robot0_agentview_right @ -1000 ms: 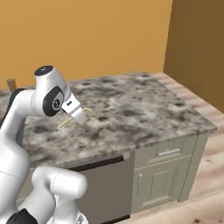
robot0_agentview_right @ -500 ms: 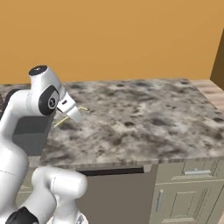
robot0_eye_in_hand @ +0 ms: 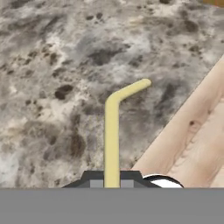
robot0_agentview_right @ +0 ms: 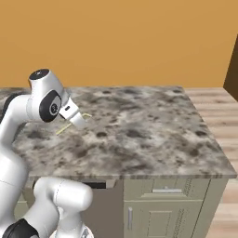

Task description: Take a straw from the drawer in front and place it inside the glass cup on the dining counter.

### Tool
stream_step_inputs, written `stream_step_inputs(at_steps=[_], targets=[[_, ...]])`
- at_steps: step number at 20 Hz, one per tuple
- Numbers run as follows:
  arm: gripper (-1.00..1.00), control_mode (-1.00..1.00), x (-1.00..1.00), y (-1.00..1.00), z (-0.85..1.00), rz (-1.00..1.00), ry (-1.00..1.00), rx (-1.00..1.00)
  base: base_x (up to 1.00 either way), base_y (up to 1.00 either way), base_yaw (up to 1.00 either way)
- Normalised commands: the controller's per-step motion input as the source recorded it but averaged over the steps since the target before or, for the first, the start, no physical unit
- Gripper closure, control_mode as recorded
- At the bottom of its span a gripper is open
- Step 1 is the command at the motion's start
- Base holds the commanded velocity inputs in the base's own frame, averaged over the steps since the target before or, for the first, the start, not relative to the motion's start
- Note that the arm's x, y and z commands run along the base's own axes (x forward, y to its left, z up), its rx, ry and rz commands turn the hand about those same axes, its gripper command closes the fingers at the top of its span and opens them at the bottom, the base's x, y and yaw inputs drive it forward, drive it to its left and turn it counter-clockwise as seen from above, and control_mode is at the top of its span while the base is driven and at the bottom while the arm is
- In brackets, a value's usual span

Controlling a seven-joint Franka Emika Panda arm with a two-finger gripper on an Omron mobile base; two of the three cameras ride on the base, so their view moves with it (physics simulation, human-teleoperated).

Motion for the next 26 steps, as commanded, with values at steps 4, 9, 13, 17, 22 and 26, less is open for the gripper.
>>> stream_step_inputs(at_steps=[4, 9, 13, 17, 22, 26], targets=[[1.00, 1.00, 0.00, 0.00, 0.00, 0.00, 0.00, 0.00, 0.18, -1.00, 0.17], [1.00, 1.00, 0.00, 0.00, 0.00, 0.00, 0.00, 0.00, 0.18, -1.00, 0.18], [1.00, 1.00, 0.00, 0.00, 0.00, 0.00, 0.00, 0.00, 0.15, -1.00, 0.16], [1.00, 1.00, 0.00, 0.00, 0.00, 0.00, 0.00, 0.00, 0.16, -1.00, 0.16], [1.00, 1.00, 0.00, 0.00, 0.00, 0.00, 0.00, 0.00, 0.18, -1.00, 0.17], [1.00, 1.00, 0.00, 0.00, 0.00, 0.00, 0.00, 0.00, 0.28, -1.00, 0.18]])
